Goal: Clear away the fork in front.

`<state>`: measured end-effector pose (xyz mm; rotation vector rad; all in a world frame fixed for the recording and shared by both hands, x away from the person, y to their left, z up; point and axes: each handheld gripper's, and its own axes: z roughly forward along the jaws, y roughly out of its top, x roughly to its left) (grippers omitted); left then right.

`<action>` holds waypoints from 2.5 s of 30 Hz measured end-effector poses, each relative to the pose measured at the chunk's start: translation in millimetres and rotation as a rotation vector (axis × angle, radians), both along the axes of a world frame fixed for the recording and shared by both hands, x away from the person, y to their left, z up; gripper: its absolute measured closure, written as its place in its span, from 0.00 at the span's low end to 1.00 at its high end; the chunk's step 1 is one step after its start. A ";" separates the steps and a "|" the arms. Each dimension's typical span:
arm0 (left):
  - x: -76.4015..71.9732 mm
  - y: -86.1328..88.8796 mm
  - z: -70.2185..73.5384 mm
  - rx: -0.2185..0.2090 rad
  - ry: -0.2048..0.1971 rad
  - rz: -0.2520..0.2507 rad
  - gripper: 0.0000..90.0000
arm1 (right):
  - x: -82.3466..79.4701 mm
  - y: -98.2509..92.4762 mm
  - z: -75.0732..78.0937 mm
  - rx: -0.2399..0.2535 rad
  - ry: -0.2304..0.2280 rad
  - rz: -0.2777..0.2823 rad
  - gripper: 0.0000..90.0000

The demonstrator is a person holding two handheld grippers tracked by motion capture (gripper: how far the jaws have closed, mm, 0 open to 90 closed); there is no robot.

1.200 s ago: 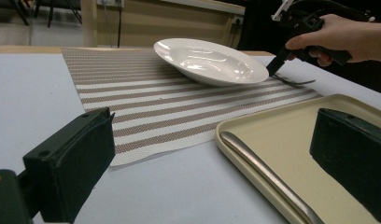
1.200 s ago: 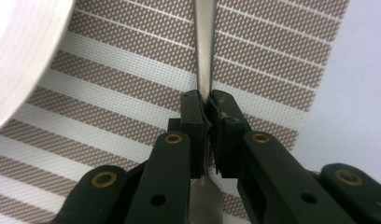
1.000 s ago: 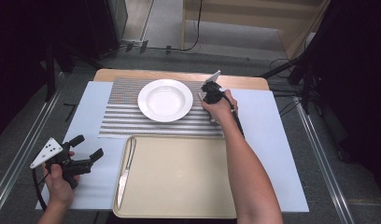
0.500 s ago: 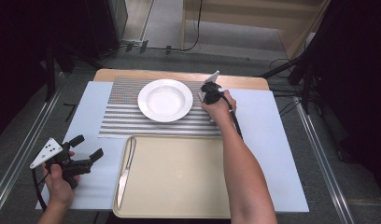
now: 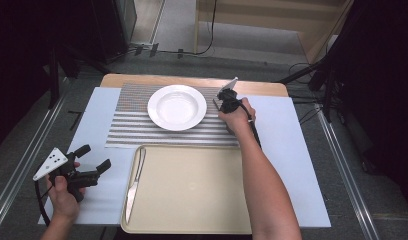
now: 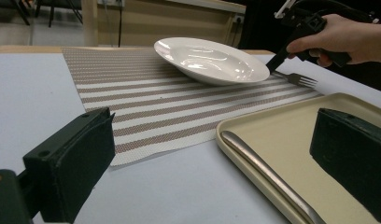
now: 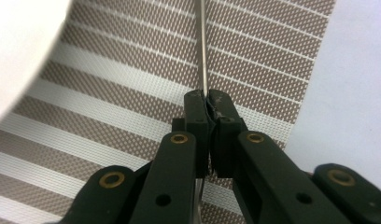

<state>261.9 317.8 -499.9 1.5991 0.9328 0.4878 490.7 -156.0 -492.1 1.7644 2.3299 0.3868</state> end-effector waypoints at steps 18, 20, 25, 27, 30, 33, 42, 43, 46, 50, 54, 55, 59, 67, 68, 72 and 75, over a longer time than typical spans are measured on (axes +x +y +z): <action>0.3 -0.4 0.0 0.001 -0.002 0.005 0.00 | -25.1 -13.5 -0.6 0.120 -0.211 -0.020 1.00; 0.4 -0.6 0.0 0.004 -0.003 0.007 0.00 | -31.1 -15.4 0.6 0.137 -0.252 -0.011 1.00; 0.4 -1.6 0.2 0.015 -0.003 0.017 0.00 | -47.8 -21.4 3.6 0.190 -0.350 -0.007 1.00; 0.4 -2.0 0.4 0.021 -0.004 0.020 0.00 | -54.7 -23.3 4.5 0.201 -0.381 -0.003 1.00; 0.1 -3.3 0.9 0.038 -0.009 0.023 0.00 | -66.5 -26.0 7.0 0.221 -0.433 0.011 1.00; 0.1 -6.2 1.4 0.065 -0.011 0.027 0.00 | -76.9 -26.4 9.6 0.233 -0.470 0.028 1.00; 1.7 -10.3 4.4 0.093 -0.008 0.029 0.00 | -108.2 -29.4 18.4 0.261 -0.576 0.065 1.00; 1.9 -9.8 5.5 0.090 -0.006 0.031 0.00 | -111.5 -29.9 18.7 0.264 -0.586 0.061 1.00; 1.4 -10.4 9.6 0.082 -0.008 0.033 0.00 | -121.4 -34.0 19.3 0.279 -0.611 0.055 1.00; -1.4 -16.5 16.9 0.080 -0.023 0.019 0.00 | -135.5 -39.0 16.0 0.296 -0.633 0.058 1.00; -2.6 -27.6 22.1 0.086 -0.030 -0.002 0.00 | -150.5 -42.5 12.2 0.307 -0.663 0.070 1.00; -2.8 -30.7 23.2 0.091 -0.032 -0.009 0.00 | -154.4 -43.4 11.8 0.316 -0.668 0.069 1.00; -3.0 -44.2 28.2 0.087 -0.039 -0.035 0.00 | -168.9 -44.9 10.9 0.321 -0.699 0.080 1.00; -2.2 -71.8 39.1 0.082 -0.047 -0.079 0.00 | -194.2 -45.0 10.8 0.328 -0.741 0.103 1.00; -1.8 -75.4 40.0 0.084 -0.045 -0.084 0.00 | -197.4 -44.5 10.3 0.326 -0.744 0.107 1.00; -0.4 -88.9 43.1 0.092 -0.046 -0.112 0.00 | -209.5 -41.9 6.3 0.319 -0.753 0.120 1.00; 1.3 -99.4 44.5 0.087 -0.043 -0.128 0.00 | -218.0 -40.7 2.7 0.319 -0.762 0.125 1.00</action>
